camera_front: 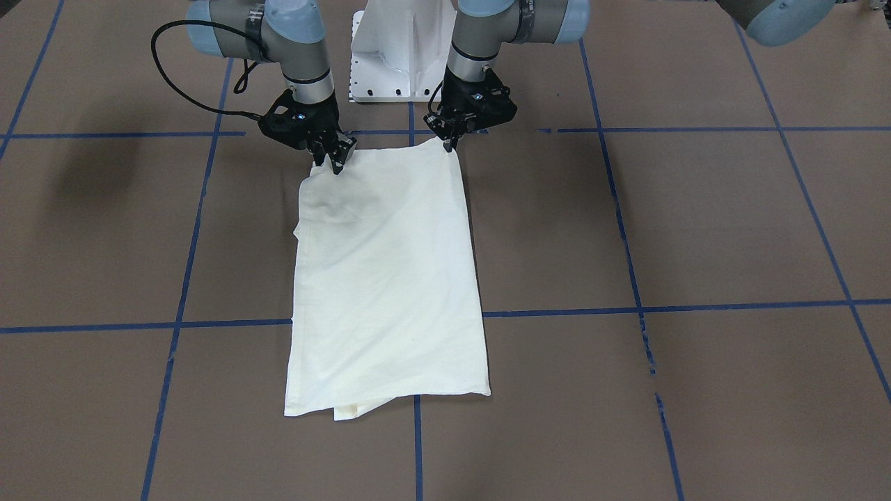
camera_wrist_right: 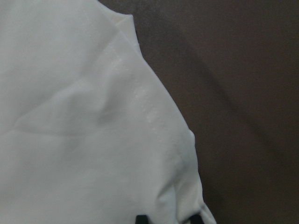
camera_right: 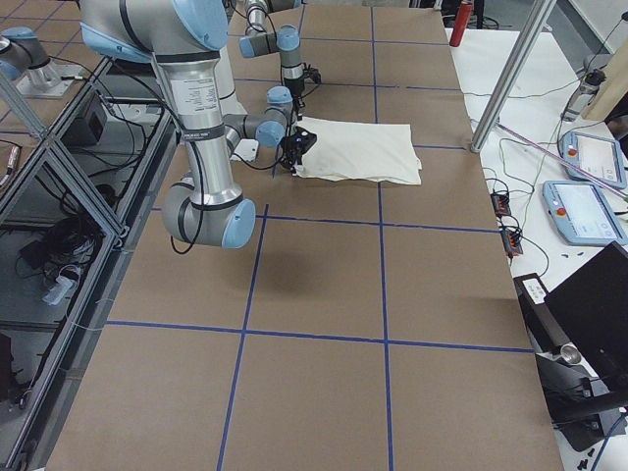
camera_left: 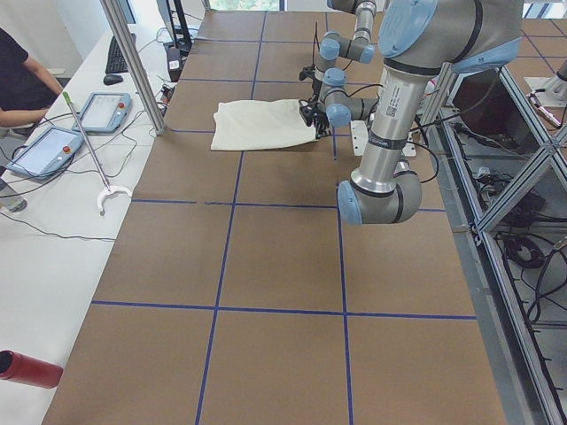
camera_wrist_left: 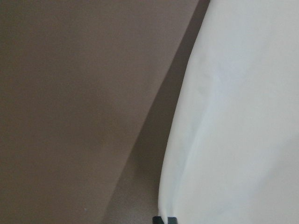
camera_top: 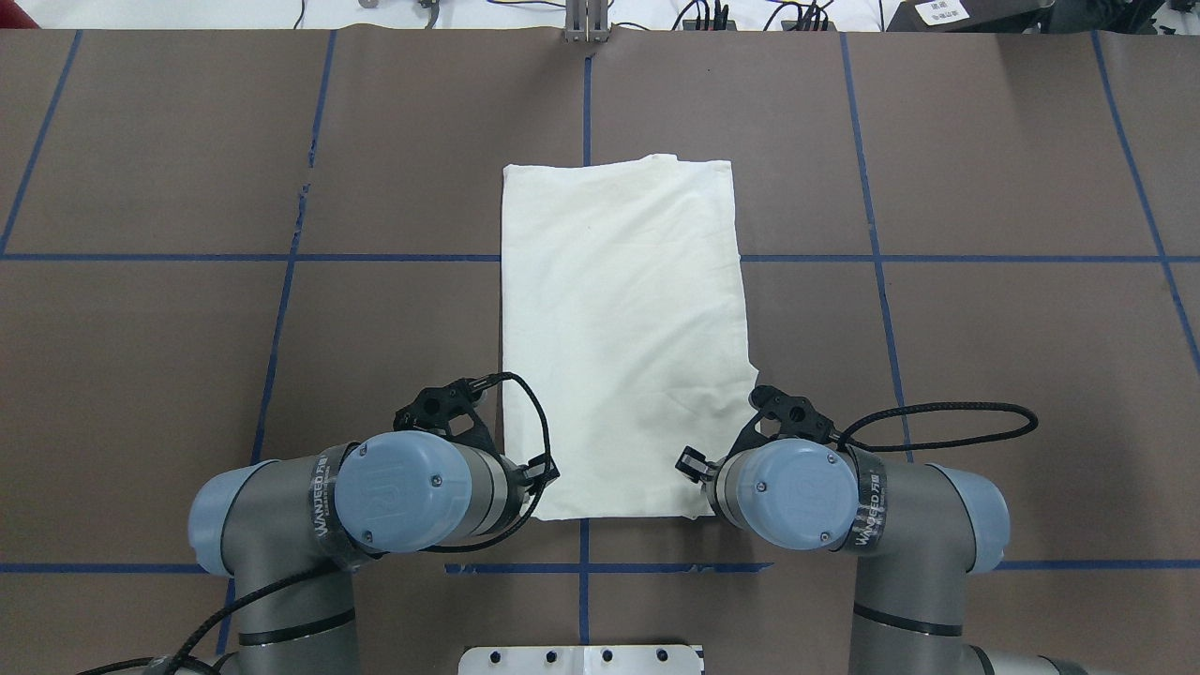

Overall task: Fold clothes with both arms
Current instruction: 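Grasp the shirt's two near corners with both grippers, then lift the near end with both grippers and fold it over away from the robot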

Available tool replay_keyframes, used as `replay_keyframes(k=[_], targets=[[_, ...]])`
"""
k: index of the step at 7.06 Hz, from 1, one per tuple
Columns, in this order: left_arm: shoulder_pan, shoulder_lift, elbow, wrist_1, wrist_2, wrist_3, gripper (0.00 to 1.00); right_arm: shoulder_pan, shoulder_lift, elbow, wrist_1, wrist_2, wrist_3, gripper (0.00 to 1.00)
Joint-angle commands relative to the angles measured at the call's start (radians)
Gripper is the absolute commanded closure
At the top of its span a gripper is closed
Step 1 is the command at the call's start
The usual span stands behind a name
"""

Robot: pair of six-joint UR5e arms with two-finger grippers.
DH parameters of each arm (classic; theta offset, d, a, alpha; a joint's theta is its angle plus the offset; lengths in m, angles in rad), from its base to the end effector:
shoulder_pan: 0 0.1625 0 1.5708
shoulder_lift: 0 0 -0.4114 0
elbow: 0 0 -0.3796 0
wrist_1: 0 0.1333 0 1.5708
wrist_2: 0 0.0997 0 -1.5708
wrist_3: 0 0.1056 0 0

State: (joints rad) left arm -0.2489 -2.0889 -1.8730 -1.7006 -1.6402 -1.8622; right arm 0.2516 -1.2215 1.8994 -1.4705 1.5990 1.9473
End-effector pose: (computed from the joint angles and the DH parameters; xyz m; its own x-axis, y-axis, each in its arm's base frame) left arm 0.5566 -0.2715 0.2224 0.4850 -0.4190 -0.7676 0.3450 0.8982 -0.2723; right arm -0.5308 -0.2710 0.3162 0.5570 0.5226 0.6454 -0.4672 0.8397 -0.2768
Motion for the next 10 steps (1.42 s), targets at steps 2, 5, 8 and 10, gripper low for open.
replay_keyframes(k=[2,5,8,10], targets=[[0.000,0.000,0.001,-0.001,0.000,0.000,1.00,0.017,0.028,-0.003,0.001,0.004,-0.001,1.00],[-0.001,0.006,-0.021,0.004,0.000,0.000,1.00,0.027,0.046,0.013,0.018,0.008,0.001,1.00],[0.109,0.081,-0.197,0.035,0.010,-0.002,1.00,-0.009,0.031,0.119,0.016,0.068,-0.001,1.00],[0.152,0.089,-0.277,0.112,0.011,-0.003,1.00,-0.054,-0.033,0.245,0.015,0.119,-0.001,1.00]])
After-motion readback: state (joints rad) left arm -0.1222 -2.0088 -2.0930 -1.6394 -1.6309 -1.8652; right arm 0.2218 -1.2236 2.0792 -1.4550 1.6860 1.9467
